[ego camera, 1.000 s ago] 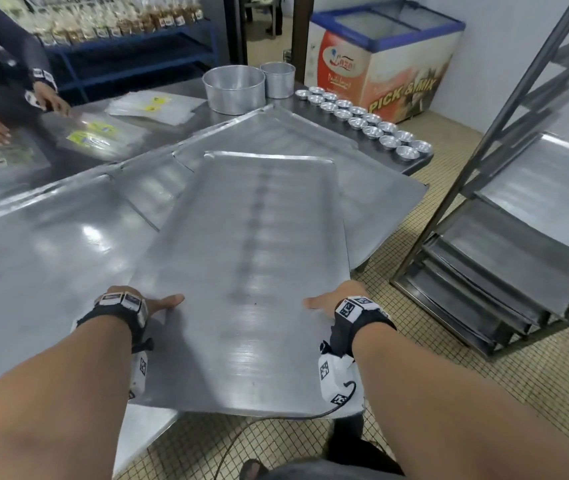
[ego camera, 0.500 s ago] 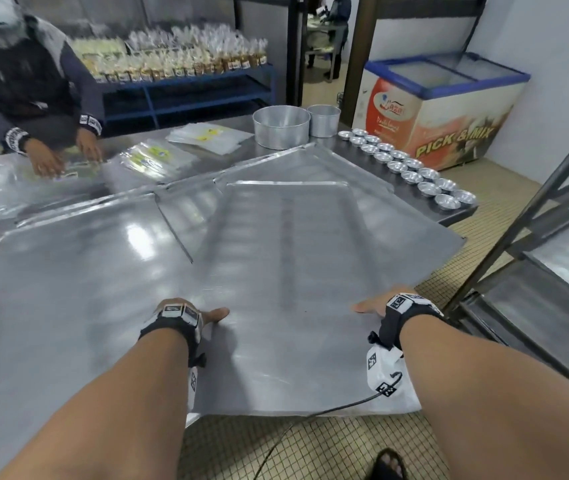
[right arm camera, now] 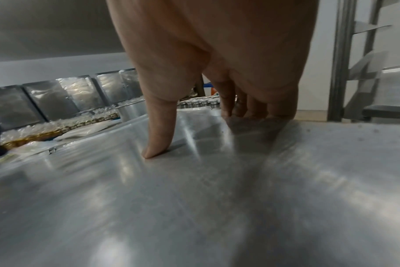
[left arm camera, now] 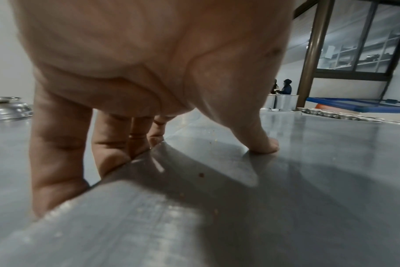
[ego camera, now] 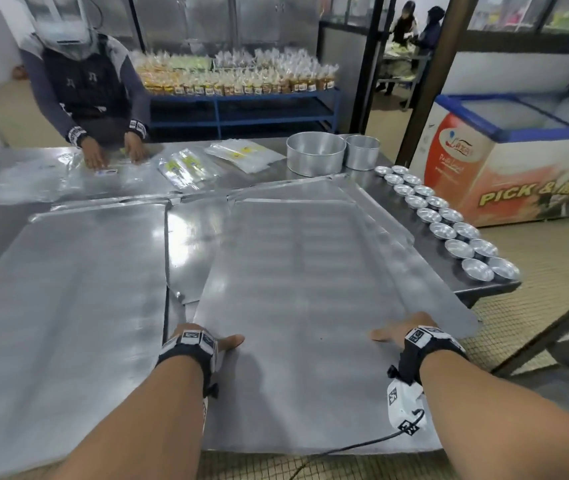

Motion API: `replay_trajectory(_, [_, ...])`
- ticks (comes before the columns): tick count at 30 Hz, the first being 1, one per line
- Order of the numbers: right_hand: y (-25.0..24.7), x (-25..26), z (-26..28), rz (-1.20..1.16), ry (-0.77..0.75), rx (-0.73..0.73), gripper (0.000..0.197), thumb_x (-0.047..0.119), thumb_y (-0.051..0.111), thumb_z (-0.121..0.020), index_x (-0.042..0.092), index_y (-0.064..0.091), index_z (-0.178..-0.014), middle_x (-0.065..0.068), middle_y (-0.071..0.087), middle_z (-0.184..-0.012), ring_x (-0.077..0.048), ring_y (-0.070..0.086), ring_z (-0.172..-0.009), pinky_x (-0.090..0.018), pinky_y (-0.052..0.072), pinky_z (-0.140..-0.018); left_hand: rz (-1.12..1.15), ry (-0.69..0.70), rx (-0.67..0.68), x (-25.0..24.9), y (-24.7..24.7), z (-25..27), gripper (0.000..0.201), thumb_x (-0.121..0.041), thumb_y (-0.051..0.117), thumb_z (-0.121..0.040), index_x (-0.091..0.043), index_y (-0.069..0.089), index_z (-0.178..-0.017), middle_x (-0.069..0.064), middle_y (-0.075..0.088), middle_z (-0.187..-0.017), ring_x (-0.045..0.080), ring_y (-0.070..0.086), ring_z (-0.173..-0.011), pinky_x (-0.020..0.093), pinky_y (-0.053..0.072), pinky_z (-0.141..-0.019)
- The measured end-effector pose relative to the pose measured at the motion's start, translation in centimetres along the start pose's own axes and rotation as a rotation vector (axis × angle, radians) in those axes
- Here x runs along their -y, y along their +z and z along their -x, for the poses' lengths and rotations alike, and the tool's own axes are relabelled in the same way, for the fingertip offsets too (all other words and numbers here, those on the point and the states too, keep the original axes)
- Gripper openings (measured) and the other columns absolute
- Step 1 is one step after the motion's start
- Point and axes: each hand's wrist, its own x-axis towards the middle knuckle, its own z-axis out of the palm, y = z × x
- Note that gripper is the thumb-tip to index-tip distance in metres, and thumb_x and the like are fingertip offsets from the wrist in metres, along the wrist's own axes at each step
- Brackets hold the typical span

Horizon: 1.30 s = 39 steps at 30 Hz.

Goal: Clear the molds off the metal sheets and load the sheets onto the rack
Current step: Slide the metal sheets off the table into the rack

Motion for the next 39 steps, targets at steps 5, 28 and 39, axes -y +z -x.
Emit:
replay_trajectory(5, [-3.5,-0.4,-4.4,0.014,-0.053,0.039,0.061,0.030,0.094,-0.056,0.006,0.060,-0.102,-0.013,0.066,-0.097,-0.031,0.065,-0.091,-0.032,0.051,-0.076,-0.051,-0.043,0.025,-4.3,1.6,1.9,0.112,-0.097,0.049,-0.052,-0.012,0.061,-0.124,0.007,0.066,-0.112,0.025,0.063,-0.107,0.030,0.042,-0.074])
replay_trajectory(28, [-7.0,1.0,-15.5,0.101,-0.025,0.118,0.076,0.027,0.100,-0.047,-0.003,0.061,-0.104,-0.015,0.066,-0.099,-0.029,0.062,-0.086,-0.034,0.053,-0.087,0.196,-0.140,0.009,-11.8,3.1,1.6,0.073,-0.082,0.070,-0.055,-0.014,0.050,-0.076,0.003,0.049,-0.073,0.026,0.052,-0.075,0.031,0.044,-0.064])
replay_trajectory(39, [-10.1,2.0,-22.2,0.141,-0.203,0.145,0.066,0.032,0.094,-0.061,0.003,0.064,-0.112,-0.012,0.065,-0.110,-0.028,0.060,-0.093,-0.030,0.045,-0.078,0.274,-0.294,-0.089,-18.5,5.0,4.1,0.065,-0.074,0.066,-0.071,-0.011,0.056,-0.078,0.002,0.059,-0.083,0.026,0.063,-0.090,0.030,0.046,-0.069])
